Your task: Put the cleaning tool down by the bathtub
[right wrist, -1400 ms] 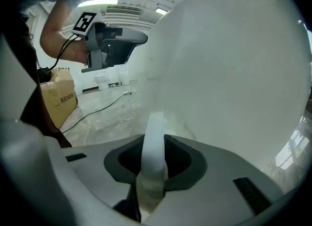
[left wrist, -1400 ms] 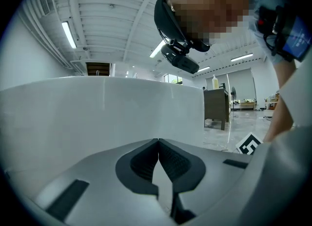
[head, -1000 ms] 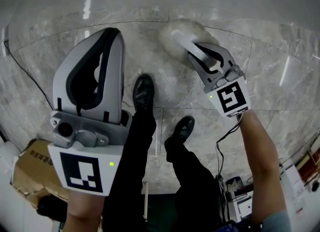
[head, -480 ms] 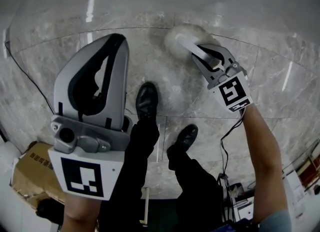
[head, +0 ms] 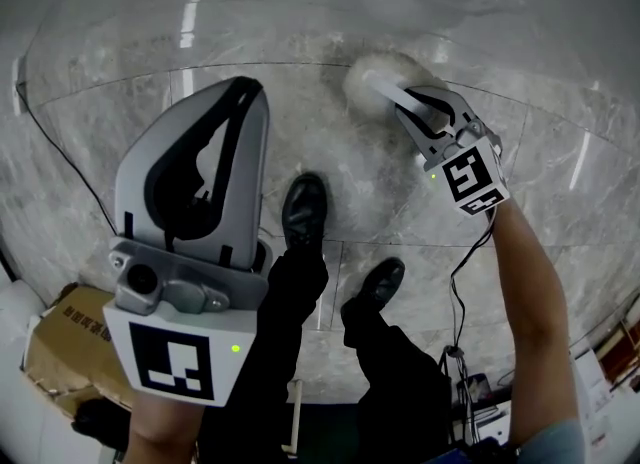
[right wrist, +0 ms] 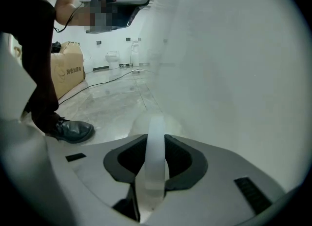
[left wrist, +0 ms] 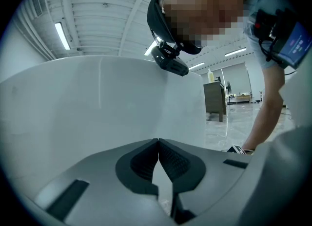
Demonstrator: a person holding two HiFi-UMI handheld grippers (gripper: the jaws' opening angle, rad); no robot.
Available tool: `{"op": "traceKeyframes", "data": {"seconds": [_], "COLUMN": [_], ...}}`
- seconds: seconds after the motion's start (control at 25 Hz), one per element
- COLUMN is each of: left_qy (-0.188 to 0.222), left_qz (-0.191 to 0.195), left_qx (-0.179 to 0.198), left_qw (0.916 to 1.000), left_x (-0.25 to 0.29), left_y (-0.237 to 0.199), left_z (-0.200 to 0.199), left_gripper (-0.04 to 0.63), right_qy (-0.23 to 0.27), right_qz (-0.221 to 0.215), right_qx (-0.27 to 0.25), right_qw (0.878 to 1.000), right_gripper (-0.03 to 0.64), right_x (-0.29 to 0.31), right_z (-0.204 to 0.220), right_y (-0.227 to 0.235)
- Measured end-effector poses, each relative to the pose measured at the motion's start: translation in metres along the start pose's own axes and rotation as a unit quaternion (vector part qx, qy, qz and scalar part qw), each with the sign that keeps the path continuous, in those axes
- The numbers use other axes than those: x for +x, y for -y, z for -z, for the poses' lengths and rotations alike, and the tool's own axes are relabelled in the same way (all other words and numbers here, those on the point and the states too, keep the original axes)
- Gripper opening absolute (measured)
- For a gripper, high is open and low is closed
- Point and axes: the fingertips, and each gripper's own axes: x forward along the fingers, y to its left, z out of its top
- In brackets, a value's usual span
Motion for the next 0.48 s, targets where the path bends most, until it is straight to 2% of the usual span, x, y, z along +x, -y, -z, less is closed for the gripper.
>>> {"op": "traceKeyframes", "data": {"seconds": [0.16, 0.32, 0.48], "left_qy": [0.002, 0.005, 0.012], "left_qz": [-0.001, 0.000, 0.002], "left_qx": [0.001, -0.002, -0.007], "left_qw": [1.0000, 1.0000, 0.9999], "left_x": [-0.001, -0.003, -0.010], "left_y": [0.000, 0.000, 0.003], "left_z": [-0.002, -0.011, -0.038], "left_gripper": [0.017, 0.017, 0.017], "right_qy": [0.002, 0.006, 0.018], "right_qz": [0.014, 0.018, 0.028], "right_qx": [0.006, 0.013, 0.027], "right_qw": [1.000, 1.000, 0.999], "right_gripper": [0.150, 0.149, 0.144], "right_x": [0.000, -0.008, -0.036], "right_z": [-0.002, -0.015, -0.044], "right_y": [0.006, 0.005, 0.002]}}
